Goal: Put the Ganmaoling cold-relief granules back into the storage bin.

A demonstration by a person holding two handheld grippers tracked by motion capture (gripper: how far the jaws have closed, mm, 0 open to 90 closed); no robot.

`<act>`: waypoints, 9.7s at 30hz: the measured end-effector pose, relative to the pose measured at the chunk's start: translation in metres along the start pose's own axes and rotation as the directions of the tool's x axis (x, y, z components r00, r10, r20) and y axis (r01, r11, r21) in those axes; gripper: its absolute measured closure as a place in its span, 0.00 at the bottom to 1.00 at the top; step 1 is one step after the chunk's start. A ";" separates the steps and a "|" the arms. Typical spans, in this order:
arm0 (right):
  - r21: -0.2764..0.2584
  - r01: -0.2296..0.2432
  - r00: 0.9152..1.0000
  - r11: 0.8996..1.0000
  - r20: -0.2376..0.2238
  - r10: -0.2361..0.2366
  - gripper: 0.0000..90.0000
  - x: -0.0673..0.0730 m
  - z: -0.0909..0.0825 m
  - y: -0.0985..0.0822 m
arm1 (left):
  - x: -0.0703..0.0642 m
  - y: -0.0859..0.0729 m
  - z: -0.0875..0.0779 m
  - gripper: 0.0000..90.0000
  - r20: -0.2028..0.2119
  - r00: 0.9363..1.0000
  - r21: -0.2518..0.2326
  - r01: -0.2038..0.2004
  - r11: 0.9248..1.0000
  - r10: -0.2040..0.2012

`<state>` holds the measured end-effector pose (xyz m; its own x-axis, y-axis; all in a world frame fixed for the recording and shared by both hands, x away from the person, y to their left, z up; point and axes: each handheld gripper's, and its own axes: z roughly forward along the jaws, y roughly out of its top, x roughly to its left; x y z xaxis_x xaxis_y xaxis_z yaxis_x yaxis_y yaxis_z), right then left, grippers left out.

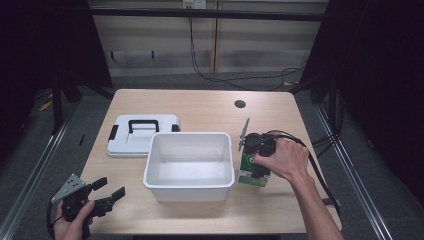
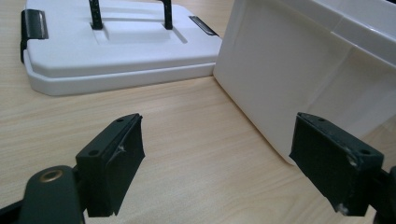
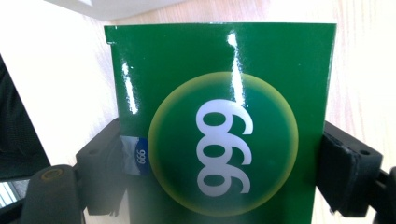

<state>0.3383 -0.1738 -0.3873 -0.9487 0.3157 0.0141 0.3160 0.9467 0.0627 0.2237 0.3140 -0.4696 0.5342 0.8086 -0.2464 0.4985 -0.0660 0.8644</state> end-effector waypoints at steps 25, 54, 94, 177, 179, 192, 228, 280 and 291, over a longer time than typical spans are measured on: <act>-0.027 0.014 1.000 1.000 0.012 -0.014 0.18 0.001 -0.030 0.004 | 0.000 0.000 0.000 0.19 0.000 1.000 0.002 -0.005 1.000 0.005; -0.059 0.033 0.999 0.998 0.037 -0.030 0.18 -0.001 -0.072 0.009 | 0.000 0.000 0.001 0.19 0.003 1.000 0.000 0.004 1.000 -0.004; -0.063 0.137 0.990 0.989 0.039 -0.135 0.18 0.012 -0.121 0.076 | -0.001 0.000 0.000 0.19 0.007 1.000 -0.005 0.004 1.000 -0.004; 0.033 0.217 0.976 0.976 -0.029 -0.216 0.16 0.011 0.027 0.125 | -0.001 0.000 0.000 0.19 0.016 1.000 -0.003 -0.002 1.000 0.002; 0.030 0.214 0.977 0.976 -0.015 -0.214 0.16 0.011 0.029 0.125 | -0.001 0.000 0.000 0.19 0.016 1.000 -0.005 0.002 1.000 -0.002; 0.040 0.226 0.974 0.973 -0.002 -0.226 0.15 0.011 0.027 0.123 | -0.001 0.000 0.000 0.19 0.017 1.000 -0.004 0.002 1.000 -0.002; -0.238 0.145 0.989 0.960 0.051 -0.136 0.16 0.010 -0.013 0.094 | 0.000 0.001 0.002 0.19 0.017 1.000 0.008 -0.005 1.000 0.005; -0.633 -0.088 0.975 0.769 0.105 0.198 0.16 0.023 -0.028 -0.047 | -0.001 -0.002 -0.003 0.19 -0.006 1.000 0.004 0.003 1.000 -0.003; -0.651 -0.136 0.948 0.747 0.134 0.289 0.16 0.035 -0.017 -0.083 | -0.001 -0.003 -0.003 0.19 -0.010 1.000 0.008 0.010 1.000 -0.010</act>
<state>0.2790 -0.2423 -0.3753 -0.8074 0.5811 -0.1021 0.3604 0.6228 0.6945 0.2192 0.3149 -0.4706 0.5225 0.8151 -0.2502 0.5088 -0.0625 0.8586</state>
